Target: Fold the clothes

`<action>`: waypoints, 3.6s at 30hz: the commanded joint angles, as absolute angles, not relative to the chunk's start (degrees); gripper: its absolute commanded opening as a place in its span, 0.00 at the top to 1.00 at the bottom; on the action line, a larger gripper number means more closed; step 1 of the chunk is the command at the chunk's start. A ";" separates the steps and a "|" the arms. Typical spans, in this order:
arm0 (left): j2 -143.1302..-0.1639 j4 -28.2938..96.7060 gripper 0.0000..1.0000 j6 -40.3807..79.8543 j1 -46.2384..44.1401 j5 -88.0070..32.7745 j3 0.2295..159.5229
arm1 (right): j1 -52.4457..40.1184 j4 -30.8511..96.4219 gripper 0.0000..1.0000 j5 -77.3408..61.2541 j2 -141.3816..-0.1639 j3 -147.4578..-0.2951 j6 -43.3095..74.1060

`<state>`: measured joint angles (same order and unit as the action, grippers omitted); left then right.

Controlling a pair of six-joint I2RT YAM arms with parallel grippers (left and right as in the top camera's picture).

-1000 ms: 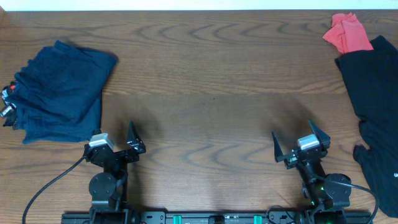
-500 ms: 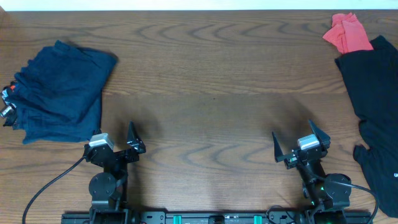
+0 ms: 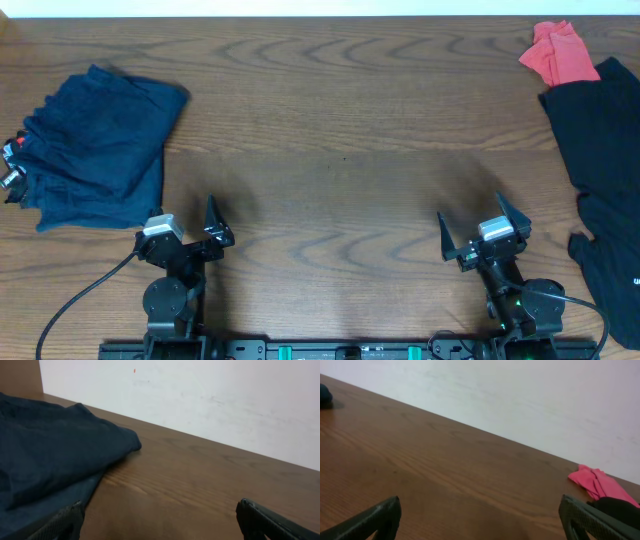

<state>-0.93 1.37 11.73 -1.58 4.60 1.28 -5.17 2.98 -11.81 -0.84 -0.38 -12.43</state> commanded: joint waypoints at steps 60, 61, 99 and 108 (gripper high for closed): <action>-56.47 42.81 0.02 17.06 -1.30 -1.17 42.46 | 17.45 47.66 0.01 29.61 -75.44 -43.38 40.71; -56.47 42.81 0.02 17.06 -1.32 -1.17 42.46 | 19.27 46.50 0.01 29.61 -76.18 -43.38 40.71; -56.47 42.76 0.02 17.04 -1.30 -1.13 42.46 | 35.62 41.41 0.99 9.21 -85.21 -51.51 29.65; -56.47 42.78 0.02 17.06 -1.30 -1.13 42.46 | 25.91 50.59 0.99 -17.89 -67.07 -72.69 8.23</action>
<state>-56.42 42.63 16.56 -1.58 -1.15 41.39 30.74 49.30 -4.19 -72.14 -67.68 18.81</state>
